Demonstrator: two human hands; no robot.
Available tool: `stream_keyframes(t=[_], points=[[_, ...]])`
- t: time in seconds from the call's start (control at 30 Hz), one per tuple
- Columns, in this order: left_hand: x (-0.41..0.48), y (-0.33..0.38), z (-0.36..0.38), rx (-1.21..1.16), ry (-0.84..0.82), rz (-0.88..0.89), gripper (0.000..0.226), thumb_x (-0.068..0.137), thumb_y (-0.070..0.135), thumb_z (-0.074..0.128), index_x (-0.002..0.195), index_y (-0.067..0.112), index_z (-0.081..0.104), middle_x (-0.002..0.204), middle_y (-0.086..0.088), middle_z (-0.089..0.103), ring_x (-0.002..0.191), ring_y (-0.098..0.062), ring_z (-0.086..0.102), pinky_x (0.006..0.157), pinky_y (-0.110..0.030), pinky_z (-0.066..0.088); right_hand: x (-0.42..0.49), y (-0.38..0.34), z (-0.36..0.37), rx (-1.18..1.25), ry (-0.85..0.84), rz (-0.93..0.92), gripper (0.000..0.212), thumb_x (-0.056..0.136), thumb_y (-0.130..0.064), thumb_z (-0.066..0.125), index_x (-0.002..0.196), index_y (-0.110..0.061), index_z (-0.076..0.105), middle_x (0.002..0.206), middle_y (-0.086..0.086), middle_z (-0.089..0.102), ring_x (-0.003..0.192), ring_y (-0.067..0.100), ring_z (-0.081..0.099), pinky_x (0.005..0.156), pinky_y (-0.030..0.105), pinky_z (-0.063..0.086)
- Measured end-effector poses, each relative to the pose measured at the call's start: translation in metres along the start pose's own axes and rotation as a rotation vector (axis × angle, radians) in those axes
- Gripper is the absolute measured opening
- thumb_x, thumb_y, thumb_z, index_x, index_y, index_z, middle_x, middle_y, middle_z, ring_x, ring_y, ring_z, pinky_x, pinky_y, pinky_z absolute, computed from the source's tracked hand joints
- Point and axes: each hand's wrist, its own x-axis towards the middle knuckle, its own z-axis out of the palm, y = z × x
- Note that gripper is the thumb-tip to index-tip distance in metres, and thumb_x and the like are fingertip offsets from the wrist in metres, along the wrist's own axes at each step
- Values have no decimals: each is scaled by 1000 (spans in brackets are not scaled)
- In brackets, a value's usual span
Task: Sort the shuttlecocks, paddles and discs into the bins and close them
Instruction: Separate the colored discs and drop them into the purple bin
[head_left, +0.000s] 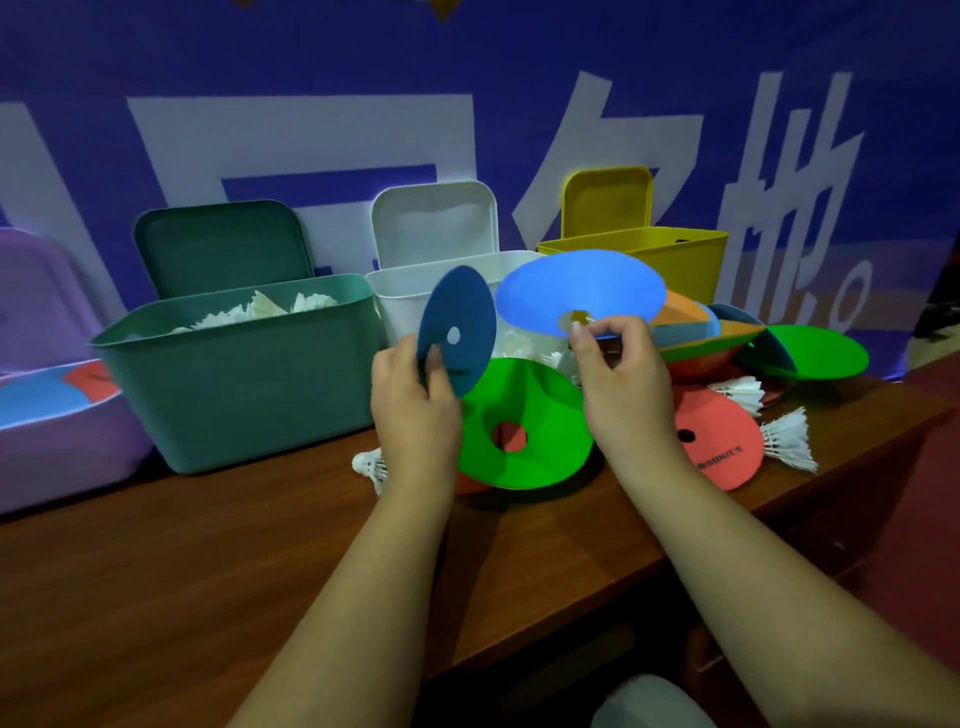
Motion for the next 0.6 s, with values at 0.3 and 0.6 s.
stream_keyframes(t=[0.3, 0.6], points=[[9, -4, -5, -89, 80, -103, 20, 107, 22, 54, 124, 21, 65, 108, 3, 55, 92, 9, 56, 73, -7, 45, 90, -47, 68, 95, -220, 74, 36, 105, -49, 54, 134, -28, 56, 106, -9, 68, 89, 11, 69, 77, 30, 57], [21, -8, -12, -132, 130, -171, 19, 105, 20, 55, 119, 24, 66, 108, 5, 55, 95, 4, 57, 72, -3, 40, 74, -54, 111, 68, -374, 217, 37, 94, -17, 45, 112, -36, 70, 80, -14, 77, 83, 15, 66, 82, 43, 58]])
